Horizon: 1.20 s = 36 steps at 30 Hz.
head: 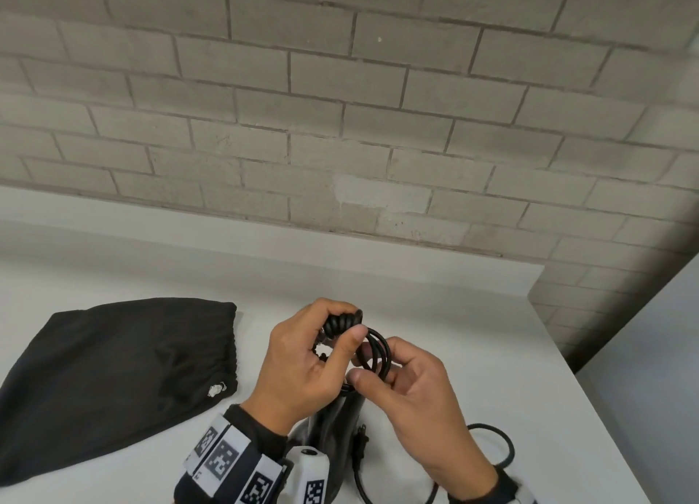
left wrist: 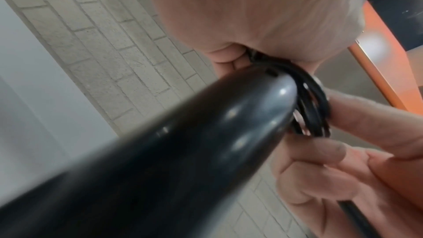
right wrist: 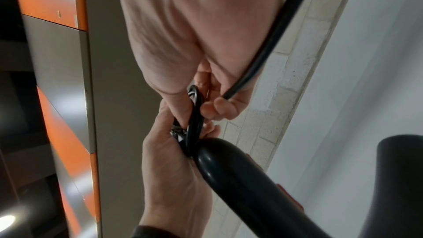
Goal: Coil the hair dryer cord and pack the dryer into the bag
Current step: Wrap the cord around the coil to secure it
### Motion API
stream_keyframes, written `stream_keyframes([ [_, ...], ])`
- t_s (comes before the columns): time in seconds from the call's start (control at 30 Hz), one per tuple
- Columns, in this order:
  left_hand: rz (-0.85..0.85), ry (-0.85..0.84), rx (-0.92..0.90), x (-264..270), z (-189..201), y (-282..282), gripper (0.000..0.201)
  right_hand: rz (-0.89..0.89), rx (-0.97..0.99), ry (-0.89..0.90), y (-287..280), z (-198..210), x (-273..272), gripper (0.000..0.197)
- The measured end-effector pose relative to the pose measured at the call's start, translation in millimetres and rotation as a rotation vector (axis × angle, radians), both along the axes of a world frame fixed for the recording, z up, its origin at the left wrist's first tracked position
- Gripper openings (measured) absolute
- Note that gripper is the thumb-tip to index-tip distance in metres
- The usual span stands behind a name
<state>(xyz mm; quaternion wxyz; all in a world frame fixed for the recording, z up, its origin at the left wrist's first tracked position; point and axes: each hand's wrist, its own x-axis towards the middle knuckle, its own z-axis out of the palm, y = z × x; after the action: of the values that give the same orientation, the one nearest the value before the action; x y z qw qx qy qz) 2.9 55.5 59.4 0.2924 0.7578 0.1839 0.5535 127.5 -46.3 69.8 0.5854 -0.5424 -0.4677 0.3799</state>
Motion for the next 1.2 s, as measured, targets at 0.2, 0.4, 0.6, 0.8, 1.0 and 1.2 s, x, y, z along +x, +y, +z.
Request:
stream_keyframes([
  [0.2,-0.025,-0.020,-0.202,1.4,3.7,-5.1,0.020,-0.009,-0.030,-0.149,1.7,6.9,6.4,0.007],
  [0.4,-0.081,-0.065,-0.410,3.4,13.9,-10.0,0.017,-0.055,-0.039,-0.417,3.4,12.1,11.3,0.013],
  [0.6,0.011,-0.157,-0.461,6.6,13.1,-12.9,0.013,-0.454,0.266,-0.704,4.2,-7.0,-15.4,0.038],
  [0.8,0.077,-0.222,-0.435,8.1,13.3,-16.3,0.016,-0.502,0.224,-0.803,9.0,-14.6,-33.5,0.035],
  [1.0,0.087,-0.200,-0.361,10.0,7.2,-17.4,0.014,-0.316,-0.044,-0.501,6.5,0.4,-31.1,0.027],
  [1.2,0.087,-0.091,-0.093,5.9,1.0,-5.9,0.024,-0.030,-0.249,0.362,1.9,36.9,4.3,0.030],
])
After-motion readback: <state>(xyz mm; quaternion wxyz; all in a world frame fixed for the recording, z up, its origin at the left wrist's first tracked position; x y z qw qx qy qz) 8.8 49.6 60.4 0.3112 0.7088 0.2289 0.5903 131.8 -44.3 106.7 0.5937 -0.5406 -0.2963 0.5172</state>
